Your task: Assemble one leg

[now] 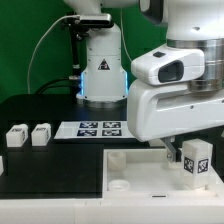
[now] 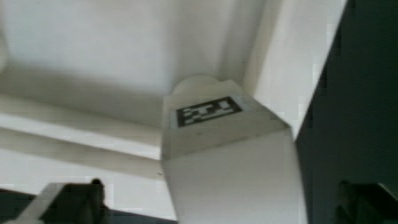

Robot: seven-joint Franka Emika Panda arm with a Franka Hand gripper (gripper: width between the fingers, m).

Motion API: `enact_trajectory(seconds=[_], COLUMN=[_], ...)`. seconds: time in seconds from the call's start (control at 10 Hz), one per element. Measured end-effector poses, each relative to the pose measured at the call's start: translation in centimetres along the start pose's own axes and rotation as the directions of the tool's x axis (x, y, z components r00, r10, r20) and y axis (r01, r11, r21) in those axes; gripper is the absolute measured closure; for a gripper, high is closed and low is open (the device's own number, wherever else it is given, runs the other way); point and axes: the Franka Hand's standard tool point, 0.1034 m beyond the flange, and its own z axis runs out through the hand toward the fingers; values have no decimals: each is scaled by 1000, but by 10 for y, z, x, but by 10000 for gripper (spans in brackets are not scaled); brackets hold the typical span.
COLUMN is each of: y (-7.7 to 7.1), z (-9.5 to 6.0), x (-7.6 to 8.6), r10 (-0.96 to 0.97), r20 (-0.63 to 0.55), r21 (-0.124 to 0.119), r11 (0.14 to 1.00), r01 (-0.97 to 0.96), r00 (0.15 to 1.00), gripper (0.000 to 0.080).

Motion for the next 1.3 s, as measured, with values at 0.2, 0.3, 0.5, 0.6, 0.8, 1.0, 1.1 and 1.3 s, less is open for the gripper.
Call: enact_trajectory(seconds=[0.2,0.3,0.5,0.6,0.8,1.0,1.1,1.3], y=[0,0,1,1,2,4,6,9], z=[0,0,0,0,0,1,0,2], x=[0,0,0,0,1,1,1,1], r10=[2,2,10,46,166,508,614,782], r20=[0,0,-1,-1,-8,-23,-12,9], r21=[0,0,0,0,3,8,13,25], r11=[1000,1000,1000,999,986,861,789,623], r01=[-2,-2,-10,-46,-166,-508,-614,-782], r00=[1000,1000,1000,999,986,861,789,624], gripper=[268,414,507,507,507,507,507,506])
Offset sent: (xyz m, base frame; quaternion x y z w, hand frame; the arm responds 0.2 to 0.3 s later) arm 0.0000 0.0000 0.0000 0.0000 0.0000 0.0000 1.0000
